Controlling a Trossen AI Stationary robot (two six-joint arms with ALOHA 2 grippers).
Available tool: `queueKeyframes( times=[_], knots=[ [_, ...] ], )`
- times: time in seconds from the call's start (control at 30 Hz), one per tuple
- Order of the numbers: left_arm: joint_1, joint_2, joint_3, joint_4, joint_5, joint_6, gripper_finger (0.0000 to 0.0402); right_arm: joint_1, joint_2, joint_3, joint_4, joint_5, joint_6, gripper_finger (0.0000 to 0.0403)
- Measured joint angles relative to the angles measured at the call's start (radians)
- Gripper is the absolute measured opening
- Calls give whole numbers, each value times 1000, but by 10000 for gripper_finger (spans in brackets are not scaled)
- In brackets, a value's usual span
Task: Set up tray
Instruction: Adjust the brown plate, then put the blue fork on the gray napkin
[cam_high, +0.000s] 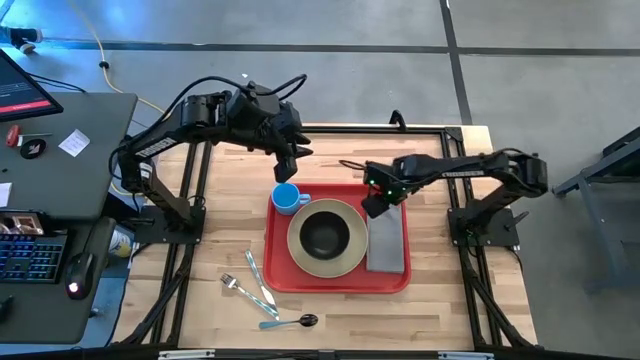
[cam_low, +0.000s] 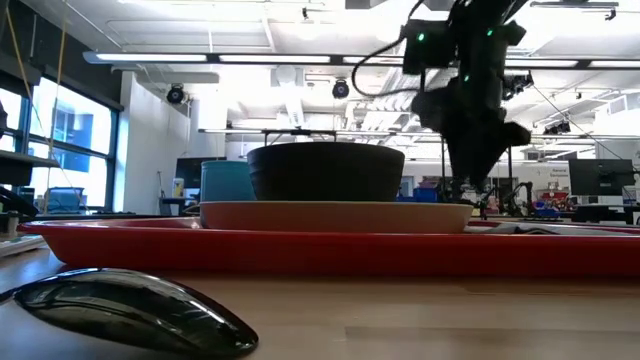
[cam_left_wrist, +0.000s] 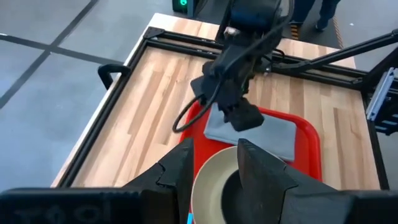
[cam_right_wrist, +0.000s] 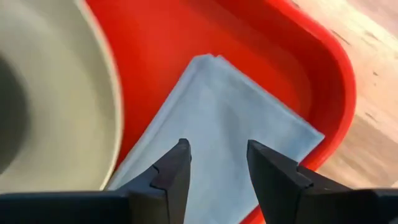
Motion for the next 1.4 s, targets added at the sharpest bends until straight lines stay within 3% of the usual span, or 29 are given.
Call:
queueKeyframes(
  times=[0.27, 0.6, 0.97, 1.4],
  knots=[
    [0, 0, 0, 0, 4, 0, 156, 1, 123, 0, 215, -3, 4, 129],
    [0, -7, 0, -9, 9, -5, 156, 6, 189, 0, 312, -39, -23, 129],
    [0, -7, 0, -34, 1, -8, 156, 82, 189, 0, 367, -107, -51, 129],
    [0, -7, 0, -45, -4, -8, 156, 102, 181, 0, 324, -82, -13, 129]
  ],
)
